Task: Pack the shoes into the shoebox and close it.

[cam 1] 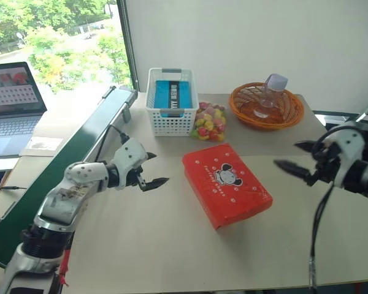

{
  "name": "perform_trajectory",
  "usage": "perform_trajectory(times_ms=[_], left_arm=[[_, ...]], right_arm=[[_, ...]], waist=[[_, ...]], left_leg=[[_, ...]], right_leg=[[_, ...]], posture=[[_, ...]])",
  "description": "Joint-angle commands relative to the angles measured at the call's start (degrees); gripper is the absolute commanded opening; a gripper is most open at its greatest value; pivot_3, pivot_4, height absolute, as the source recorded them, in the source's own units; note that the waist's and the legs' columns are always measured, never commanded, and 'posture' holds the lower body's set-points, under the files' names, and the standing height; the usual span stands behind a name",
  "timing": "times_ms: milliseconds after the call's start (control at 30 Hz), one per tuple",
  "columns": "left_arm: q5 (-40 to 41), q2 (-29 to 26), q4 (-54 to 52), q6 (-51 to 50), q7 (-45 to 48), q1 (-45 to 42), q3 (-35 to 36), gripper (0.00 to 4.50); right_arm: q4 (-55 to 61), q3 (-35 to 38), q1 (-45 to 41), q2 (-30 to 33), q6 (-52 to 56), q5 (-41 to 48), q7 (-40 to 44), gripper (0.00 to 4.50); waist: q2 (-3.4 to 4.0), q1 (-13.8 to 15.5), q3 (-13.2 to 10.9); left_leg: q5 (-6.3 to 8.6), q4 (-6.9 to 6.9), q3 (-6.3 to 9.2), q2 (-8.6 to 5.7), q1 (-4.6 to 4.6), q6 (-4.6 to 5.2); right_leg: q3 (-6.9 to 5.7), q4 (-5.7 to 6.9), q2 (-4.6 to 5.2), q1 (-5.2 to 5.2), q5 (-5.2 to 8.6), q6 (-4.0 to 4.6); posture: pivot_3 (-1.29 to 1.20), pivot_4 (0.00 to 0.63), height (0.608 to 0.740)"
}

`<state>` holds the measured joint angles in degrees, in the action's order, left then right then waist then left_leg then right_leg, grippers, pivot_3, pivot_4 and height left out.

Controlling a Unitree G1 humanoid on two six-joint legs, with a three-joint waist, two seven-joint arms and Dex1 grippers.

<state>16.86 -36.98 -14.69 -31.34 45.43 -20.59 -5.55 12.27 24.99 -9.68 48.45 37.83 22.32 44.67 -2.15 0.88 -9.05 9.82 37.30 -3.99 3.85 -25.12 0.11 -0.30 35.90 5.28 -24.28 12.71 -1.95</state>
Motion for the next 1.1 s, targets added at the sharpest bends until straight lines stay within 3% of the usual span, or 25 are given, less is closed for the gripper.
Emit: perform_trajectory(times_ms=[33, 100, 267, 533, 800, 1100], left_arm=[[-3.9, 9.1, 1.5, 7.2, -13.0, 4.5, 3.5, 4.50], [-6.7, 12.7, 1.4, 10.4, -17.5, 8.1, 3.4, 4.50], [-6.9, 19.7, 0.7, 12.4, -24.4, 15.2, 5.7, 4.50], [-12.0, 24.3, 2.0, 18.4, -31.6, 23.5, 6.0, 4.50], [-11.1, 27.3, 4.8, 20.6, -33.6, 29.2, 6.8, 4.50], [-11.6, 29.2, 4.0, 22.2, -35.2, 31.3, 6.9, 4.50]], right_arm=[[0.2, 5.7, 7.6, -9.4, -3.6, -2.3, -10.3, 4.48], [1.3, 6.8, 10.4, -15.5, -5.7, -2.6, -14.9, 4.48], [2.7, 5.4, 16.3, -24.9, -14.4, -5.4, -20.8, 4.48], [7.0, -2.9, 24.1, -37.2, -23.2, -8.5, -26.6, 4.48], [5.5, -9.1, 23.8, -41.3, -26.8, -11.9, -30.9, 4.48], [0.4, -11.3, 22.9, -41.2, -30.8, -14.7, -33.9, 4.48]], waist=[[-0.04, 0.2, 0.1], [-0.05, 0.2, 0.1], [0.46, -0.6, 0.1], [0.55, -0.9, 0.1], [0.55, -1.6, 0.1], [0.55, -1.9, 0.1]], left_leg=[[0.00, -0.04, 0.01, 0.00, 0.03, 0.00], [0.01, -0.09, 0.06, 0.01, 0.03, 0.01], [0.00, -0.12, -0.08, -0.04, 0.04, 0.01], [0.28, -0.15, -0.08, -0.02, 0.43, -0.45], [0.30, -0.23, -0.09, 0.01, 0.38, -0.48], [0.33, -0.34, -0.12, 0.03, 0.40, -0.52]], right_leg=[[-0.01, -0.03, 0.00, 0.05, -0.01, 0.00], [-0.05, -0.04, -0.02, 0.07, -0.18, -0.29], [0.22, 0.09, -0.03, -0.13, -0.39, -0.03], [0.26, 0.12, -0.01, 0.07, -0.06, 0.07], [0.28, 0.08, 0.03, -0.03, -0.04, 0.10], [0.29, 0.03, 0.05, -0.09, -0.02, 0.12]], posture=[[0.00, 0.150, 0.740], [0.00, 0.150, 0.740], [0.00, 0.150, 0.740], [0.00, 0.150, 0.740], [0.00, 0.150, 0.740], [0.00, 0.150, 0.740]])
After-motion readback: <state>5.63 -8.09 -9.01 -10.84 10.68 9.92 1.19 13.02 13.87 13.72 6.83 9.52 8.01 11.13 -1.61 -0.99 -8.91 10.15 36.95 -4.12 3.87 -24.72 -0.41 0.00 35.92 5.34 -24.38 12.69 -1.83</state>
